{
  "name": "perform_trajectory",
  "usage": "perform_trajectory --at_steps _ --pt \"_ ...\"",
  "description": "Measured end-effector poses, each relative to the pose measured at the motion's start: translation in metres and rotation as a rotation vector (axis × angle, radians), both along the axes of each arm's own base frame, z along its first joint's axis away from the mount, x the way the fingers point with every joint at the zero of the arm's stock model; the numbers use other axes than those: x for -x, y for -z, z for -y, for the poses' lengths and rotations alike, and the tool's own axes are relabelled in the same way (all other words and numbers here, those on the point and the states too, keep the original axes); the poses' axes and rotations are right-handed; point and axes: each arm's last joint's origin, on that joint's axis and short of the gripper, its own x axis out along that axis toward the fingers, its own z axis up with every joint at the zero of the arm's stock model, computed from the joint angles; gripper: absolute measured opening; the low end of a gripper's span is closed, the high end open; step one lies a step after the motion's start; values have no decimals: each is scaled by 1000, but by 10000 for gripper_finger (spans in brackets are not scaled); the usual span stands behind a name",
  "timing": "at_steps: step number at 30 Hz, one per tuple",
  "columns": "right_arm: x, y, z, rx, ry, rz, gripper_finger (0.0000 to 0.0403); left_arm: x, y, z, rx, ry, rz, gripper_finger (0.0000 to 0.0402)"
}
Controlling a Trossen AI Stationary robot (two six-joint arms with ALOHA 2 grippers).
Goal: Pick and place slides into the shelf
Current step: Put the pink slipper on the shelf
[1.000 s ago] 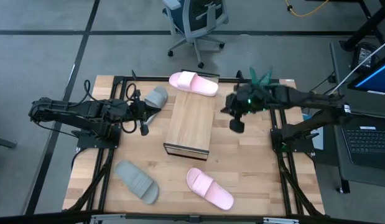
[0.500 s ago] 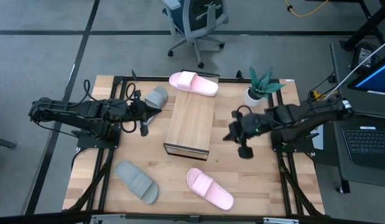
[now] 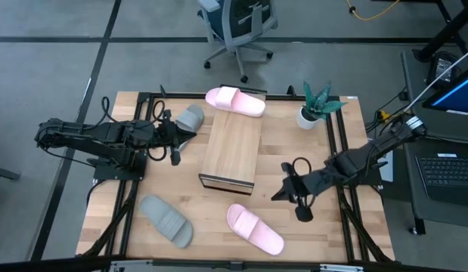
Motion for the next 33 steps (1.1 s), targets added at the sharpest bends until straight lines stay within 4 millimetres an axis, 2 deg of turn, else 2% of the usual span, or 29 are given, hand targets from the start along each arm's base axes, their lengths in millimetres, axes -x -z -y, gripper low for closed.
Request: perform_trajectory --at_steps 8,15,23,29,33 --pt "5 20 -13 26 56 5 0 0 0 0 5 -2 1 0" --pt "-3 35 -28 136 -16 -31 0 0 0 0 46 -16 16 0" --pt "-6 36 -39 321 -156 -52 0 0 0 0 45 -21 16 0" --pt "-10 50 -47 363 -183 -91 0 0 0 0 69 -29 25 0" --pt "-14 65 -56 455 -264 -102 0 0 0 0 69 -29 25 0"
